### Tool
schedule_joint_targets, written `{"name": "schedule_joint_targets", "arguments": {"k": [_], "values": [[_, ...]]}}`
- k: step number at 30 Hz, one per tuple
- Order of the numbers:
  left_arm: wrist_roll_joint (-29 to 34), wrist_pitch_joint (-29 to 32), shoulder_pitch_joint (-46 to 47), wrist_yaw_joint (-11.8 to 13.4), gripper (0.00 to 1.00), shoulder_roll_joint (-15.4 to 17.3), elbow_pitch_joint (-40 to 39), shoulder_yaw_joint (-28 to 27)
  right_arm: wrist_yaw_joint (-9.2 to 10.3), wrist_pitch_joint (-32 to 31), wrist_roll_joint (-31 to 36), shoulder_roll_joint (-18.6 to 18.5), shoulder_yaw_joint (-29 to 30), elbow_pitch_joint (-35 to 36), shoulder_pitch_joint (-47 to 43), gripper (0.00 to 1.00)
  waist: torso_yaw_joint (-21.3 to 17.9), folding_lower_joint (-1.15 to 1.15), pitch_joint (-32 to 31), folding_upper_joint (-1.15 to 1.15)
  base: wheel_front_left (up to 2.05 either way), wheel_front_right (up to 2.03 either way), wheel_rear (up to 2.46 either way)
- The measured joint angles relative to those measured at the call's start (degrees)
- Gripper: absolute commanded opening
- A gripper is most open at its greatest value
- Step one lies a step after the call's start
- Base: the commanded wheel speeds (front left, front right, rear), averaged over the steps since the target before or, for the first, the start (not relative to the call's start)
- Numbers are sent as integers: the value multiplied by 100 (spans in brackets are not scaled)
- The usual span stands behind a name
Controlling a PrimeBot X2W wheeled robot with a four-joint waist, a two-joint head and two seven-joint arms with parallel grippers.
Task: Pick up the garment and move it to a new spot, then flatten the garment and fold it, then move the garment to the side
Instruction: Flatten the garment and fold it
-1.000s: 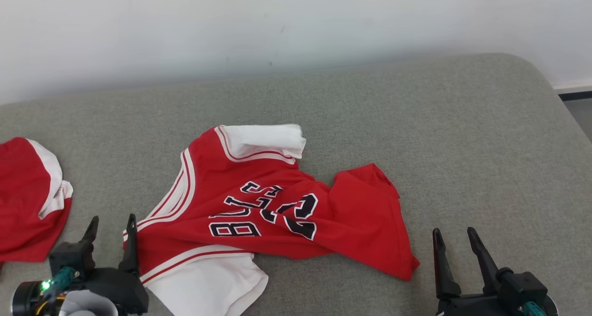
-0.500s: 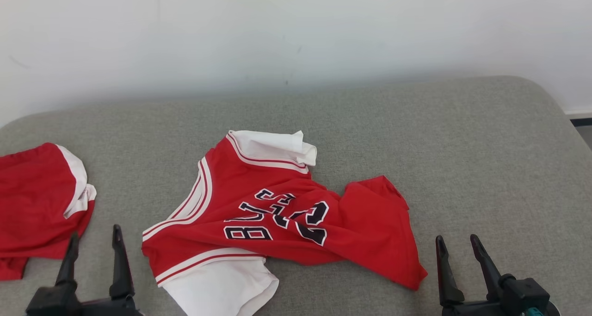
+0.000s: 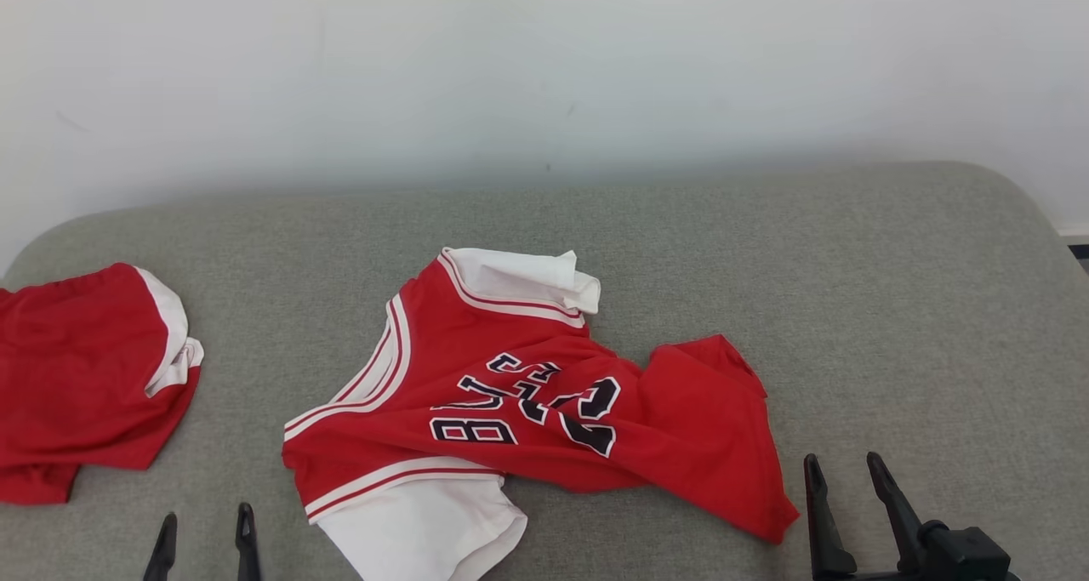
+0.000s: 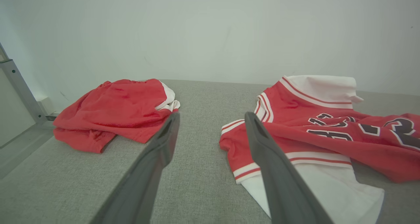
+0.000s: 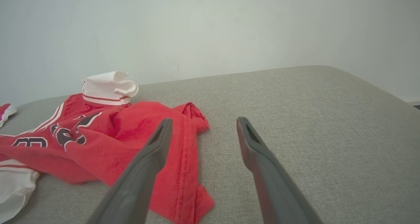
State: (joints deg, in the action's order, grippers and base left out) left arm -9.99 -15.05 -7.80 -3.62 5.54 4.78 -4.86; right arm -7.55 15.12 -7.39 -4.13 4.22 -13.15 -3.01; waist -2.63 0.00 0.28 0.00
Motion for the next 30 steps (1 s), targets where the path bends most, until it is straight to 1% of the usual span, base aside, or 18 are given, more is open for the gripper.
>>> {"name": "schedule_joint_targets", "arguments": {"k": [3, 6, 11, 14, 18, 22, 30], "values": [[44, 0, -14, -48, 100, -74, 30, -56, 0, -1, -12, -29, -31, -60, -3, 100, 52, 0, 0, 0, 0, 0, 0], [88, 0, 6, -93, 100, -119, 47, -74, 0, -1, -18, -212, -191, -152, 114, 100, 109, 0, 14, 0, 0, 0, 0], [146, 0, 170, -154, 100, -172, 71, -49, 0, 0, -20, -603, -561, -565, 729, 100, 205, 0, 70, 0, 0, 0, 0], [166, 0, 273, -198, 100, -194, 114, -34, 0, -12, -75, -800, -753, -983, 1220, 100, 269, 0, 123, 0, 0, 0, 0], [187, 0, 392, -246, 100, -221, 193, -18, 0, -194, -207, -1020, -969, -1615, 1956, 100, 362, 0, 212, 0, 0, 0, 0], [187, 0, 532, -294, 100, -233, 275, 3, 0, -332, -321, -1177, -1141, -2296, 2640, 100, 482, 0, 310, 0, 0, 0, 0], [186, 0, 695, -339, 100, -254, 339, 125, 0, -794, -673, -1295, -1499, -3719, 3499, 100, 740, 1, 527, 0, 0, 0, 0]]}}
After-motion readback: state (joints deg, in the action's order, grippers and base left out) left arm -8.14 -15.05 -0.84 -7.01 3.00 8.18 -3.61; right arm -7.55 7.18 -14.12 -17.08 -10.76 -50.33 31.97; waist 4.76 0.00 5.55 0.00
